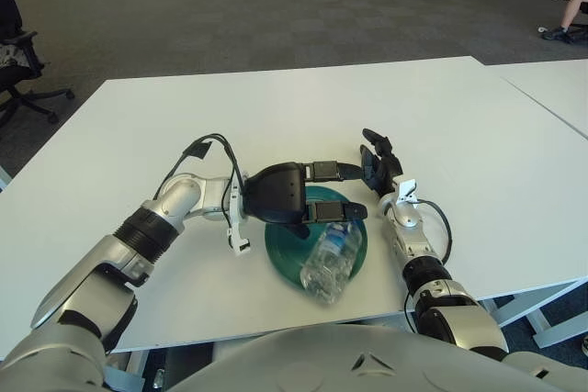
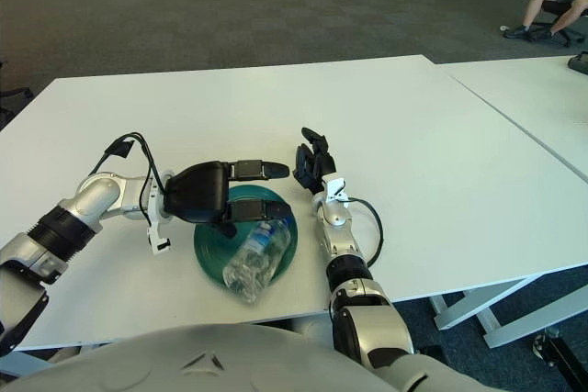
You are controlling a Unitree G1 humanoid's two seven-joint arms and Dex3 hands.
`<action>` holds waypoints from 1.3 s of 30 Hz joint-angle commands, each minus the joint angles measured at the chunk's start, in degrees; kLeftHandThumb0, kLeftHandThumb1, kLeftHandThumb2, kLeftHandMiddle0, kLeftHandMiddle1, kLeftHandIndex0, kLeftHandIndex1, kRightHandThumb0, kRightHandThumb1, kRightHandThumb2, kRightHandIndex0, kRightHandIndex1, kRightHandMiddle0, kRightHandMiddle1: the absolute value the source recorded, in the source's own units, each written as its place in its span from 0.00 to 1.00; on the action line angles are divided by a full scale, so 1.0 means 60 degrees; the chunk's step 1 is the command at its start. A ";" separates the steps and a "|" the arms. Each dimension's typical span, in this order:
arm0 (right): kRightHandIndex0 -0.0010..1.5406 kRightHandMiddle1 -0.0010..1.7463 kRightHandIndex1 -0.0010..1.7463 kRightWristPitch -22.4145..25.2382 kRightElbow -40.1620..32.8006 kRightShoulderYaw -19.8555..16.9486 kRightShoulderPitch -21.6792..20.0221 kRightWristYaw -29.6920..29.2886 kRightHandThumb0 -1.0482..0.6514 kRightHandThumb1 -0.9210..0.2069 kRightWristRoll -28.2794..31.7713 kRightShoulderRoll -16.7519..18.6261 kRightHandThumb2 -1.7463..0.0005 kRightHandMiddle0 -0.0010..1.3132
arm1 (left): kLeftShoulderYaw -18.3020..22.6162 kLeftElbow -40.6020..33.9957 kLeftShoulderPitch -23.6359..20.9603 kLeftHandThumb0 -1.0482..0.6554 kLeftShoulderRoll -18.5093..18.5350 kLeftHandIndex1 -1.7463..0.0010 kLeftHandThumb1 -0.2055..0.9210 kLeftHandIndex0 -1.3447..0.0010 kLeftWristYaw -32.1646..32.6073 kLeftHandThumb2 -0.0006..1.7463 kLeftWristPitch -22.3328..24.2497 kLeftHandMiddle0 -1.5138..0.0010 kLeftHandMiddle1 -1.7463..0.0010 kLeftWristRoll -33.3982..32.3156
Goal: Put the bottle into the plate.
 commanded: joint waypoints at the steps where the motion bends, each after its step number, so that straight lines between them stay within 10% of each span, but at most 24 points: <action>1: 0.16 0.28 0.00 0.0232 0.0897 -0.0204 0.0208 0.0436 0.21 0.00 0.0295 -0.0136 0.57 0.00 | -0.0212 0.0129 -0.0350 0.04 0.0207 0.94 1.00 1.00 0.0398 0.55 0.0370 0.97 0.99 0.0191; 16: 0.16 0.27 0.00 -0.0620 0.2323 -0.1092 -0.0304 0.1974 0.19 0.00 0.1228 -0.0118 0.51 0.00 | -0.0811 0.0583 -0.0742 0.03 0.0319 0.97 1.00 1.00 0.1024 0.54 0.0854 0.98 1.00 0.0028; 31: 0.14 0.18 0.00 -0.0399 0.3047 -0.2288 -0.1056 0.3545 0.16 0.00 0.2650 0.0426 0.40 0.00 | -0.0029 0.0771 -0.0639 0.05 0.0373 0.96 1.00 1.00 0.0390 0.54 0.0951 0.98 1.00 -0.1702; 39: 0.13 0.15 0.00 -0.2144 0.2677 -0.1754 -0.0289 0.4040 0.13 0.00 0.1987 0.0604 0.38 0.00 | 0.0286 0.0937 -0.0466 0.06 0.0259 0.94 1.00 1.00 -0.0106 0.57 0.0835 0.97 0.99 -0.2642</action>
